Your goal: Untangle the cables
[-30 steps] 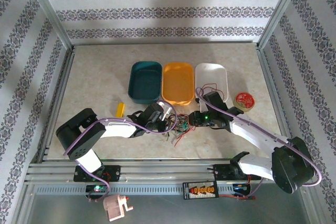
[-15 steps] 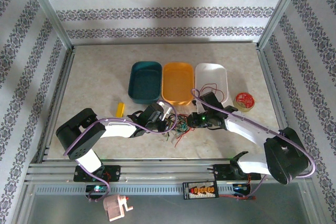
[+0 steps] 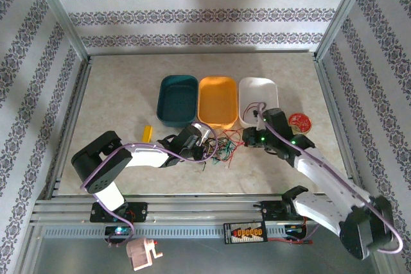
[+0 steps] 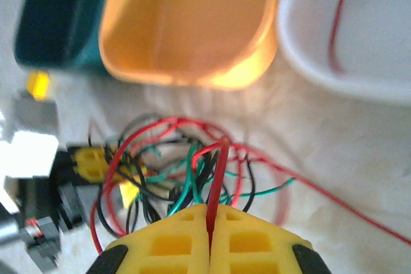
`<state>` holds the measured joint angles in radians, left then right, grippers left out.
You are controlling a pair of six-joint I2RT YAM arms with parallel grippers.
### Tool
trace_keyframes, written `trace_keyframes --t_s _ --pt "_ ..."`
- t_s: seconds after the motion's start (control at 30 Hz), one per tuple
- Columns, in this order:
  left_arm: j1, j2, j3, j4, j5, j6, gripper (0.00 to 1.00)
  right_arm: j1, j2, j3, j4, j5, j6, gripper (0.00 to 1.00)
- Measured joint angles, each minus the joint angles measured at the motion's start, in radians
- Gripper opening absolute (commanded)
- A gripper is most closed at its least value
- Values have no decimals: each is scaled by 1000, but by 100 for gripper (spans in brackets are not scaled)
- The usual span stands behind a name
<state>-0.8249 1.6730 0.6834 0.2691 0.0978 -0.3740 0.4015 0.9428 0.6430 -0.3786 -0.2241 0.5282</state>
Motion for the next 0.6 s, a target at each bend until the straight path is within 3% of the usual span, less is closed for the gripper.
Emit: trace_keyframes --t_s 0.23,0.6 --pt "0 2 2 0 -5 -1 0 -153 -167 37 -28 74 65 2" --pt "0 2 -5 11 -8 -9 0 -177 -324 145 -126 379 64 1"
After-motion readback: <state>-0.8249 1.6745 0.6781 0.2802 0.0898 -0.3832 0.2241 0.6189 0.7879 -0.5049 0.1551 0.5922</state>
